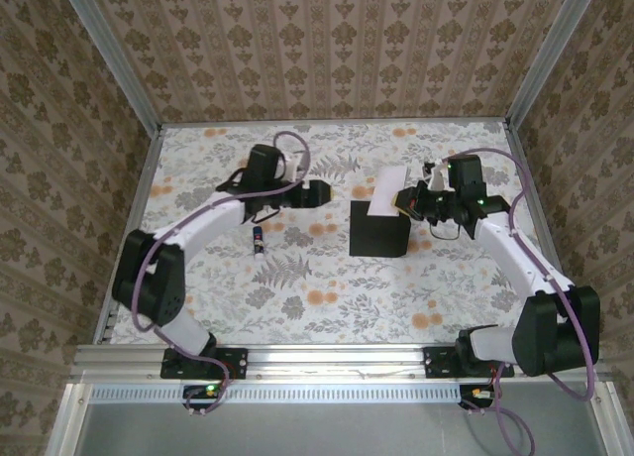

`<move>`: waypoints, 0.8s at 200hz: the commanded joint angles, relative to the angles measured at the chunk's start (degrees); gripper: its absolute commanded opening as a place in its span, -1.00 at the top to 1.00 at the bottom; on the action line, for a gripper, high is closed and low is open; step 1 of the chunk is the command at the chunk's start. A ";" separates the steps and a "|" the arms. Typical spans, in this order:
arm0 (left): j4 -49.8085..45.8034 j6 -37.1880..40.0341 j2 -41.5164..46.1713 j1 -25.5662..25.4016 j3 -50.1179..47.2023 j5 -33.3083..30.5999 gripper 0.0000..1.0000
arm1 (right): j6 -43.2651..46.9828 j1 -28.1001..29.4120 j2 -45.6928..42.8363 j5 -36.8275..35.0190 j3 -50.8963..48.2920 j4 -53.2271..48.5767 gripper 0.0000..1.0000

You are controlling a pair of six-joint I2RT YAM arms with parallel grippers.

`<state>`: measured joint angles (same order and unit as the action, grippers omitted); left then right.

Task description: Place the letter into the envelope and seal it

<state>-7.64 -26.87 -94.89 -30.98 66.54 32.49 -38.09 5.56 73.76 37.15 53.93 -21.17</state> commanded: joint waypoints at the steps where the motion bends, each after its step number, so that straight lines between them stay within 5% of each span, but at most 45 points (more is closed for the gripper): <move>1: -0.22 1.82 -3.76 -2.67 5.08 -1.01 -0.50 | 2.85 -0.97 -1.93 -3.29 -1.41 -5.21 1.00; 44: -6.83 5.45 -11.48 -5.84 12.69 -4.06 0.05 | 5.19 -2.08 -1.57 -4.27 -2.38 -6.95 1.00; 83: -11.10 6.17 -15.24 -7.13 16.29 -9.52 0.80 | 7.91 -2.31 1.22 -5.00 -1.13 -8.56 1.00; 114: -14.13 6.73 -17.01 -8.57 18.03 -13.81 1.00 | 8.62 -2.31 3.70 -4.82 -1.29 -7.92 1.00; 160: -15.96 6.60 -19.99 -11.71 19.25 -16.71 1.00 | 12.35 -2.31 7.90 -9.48 -0.64 -10.99 1.00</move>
<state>-21.21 -20.88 -113.19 -40.97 84.18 18.41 -29.61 3.53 79.15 31.75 51.96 -27.92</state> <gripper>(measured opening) 0.059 0.057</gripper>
